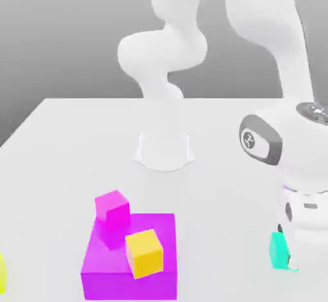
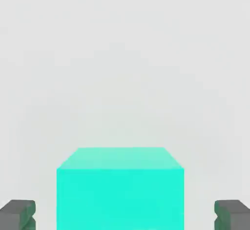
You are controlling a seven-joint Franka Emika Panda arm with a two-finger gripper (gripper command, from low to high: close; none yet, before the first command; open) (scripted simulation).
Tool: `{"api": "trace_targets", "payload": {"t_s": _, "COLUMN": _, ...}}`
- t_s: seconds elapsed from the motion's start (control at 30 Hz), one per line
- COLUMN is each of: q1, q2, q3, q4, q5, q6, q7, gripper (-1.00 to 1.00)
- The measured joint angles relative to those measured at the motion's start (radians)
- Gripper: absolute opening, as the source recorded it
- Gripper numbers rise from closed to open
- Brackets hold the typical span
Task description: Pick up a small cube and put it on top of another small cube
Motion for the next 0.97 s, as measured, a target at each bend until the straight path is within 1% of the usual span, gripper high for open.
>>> {"api": "trace_targets", "payload": {"t_s": 0.17, "q1": 0.000, "q2": 0.001, "q3": 0.000, "q4": 0.000, "q5": -0.002, "q6": -0.001, "q7": 0.002, "gripper": -1.00}}
{"api": "trace_targets", "payload": {"t_s": 0.33, "q1": -0.011, "q2": -0.160, "q3": 0.006, "q4": -0.030, "q5": 0.009, "q6": -0.131, "q7": -0.010, "gripper": -1.00}}
{"api": "trace_targets", "payload": {"t_s": 0.47, "q1": -0.121, "q2": -0.284, "q3": -0.082, "q4": -0.012, "q5": 0.025, "q6": -0.266, "q7": -0.112, "gripper": -1.00}}
{"api": "trace_targets", "payload": {"t_s": 0.67, "q1": -0.410, "q2": -0.440, "q3": -0.210, "q4": 0.023, "q5": 0.012, "q6": -0.461, "q7": -0.258, "gripper": -1.00}}
{"api": "trace_targets", "payload": {"t_s": 0.73, "q1": -0.429, "q2": -0.419, "q3": -0.207, "q4": 0.018, "q5": 0.026, "q6": -0.438, "q7": -0.286, "gripper": -1.00}}
{"api": "trace_targets", "payload": {"t_s": 0.83, "q1": -0.425, "q2": -0.341, "q3": -0.196, "q4": -0.001, "q5": 0.050, "q6": -0.343, "q7": -0.309, "gripper": -1.00}}
{"api": "trace_targets", "payload": {"t_s": 0.87, "q1": -0.426, "q2": -0.326, "q3": -0.195, "q4": -0.005, "q5": 0.053, "q6": -0.325, "q7": -0.312, "gripper": 1.00}}
{"api": "trace_targets", "payload": {"t_s": 0.97, "q1": -0.426, "q2": -0.326, "q3": -0.195, "q4": -0.005, "q5": 0.053, "q6": -0.325, "q7": -0.312, "gripper": 1.00}}
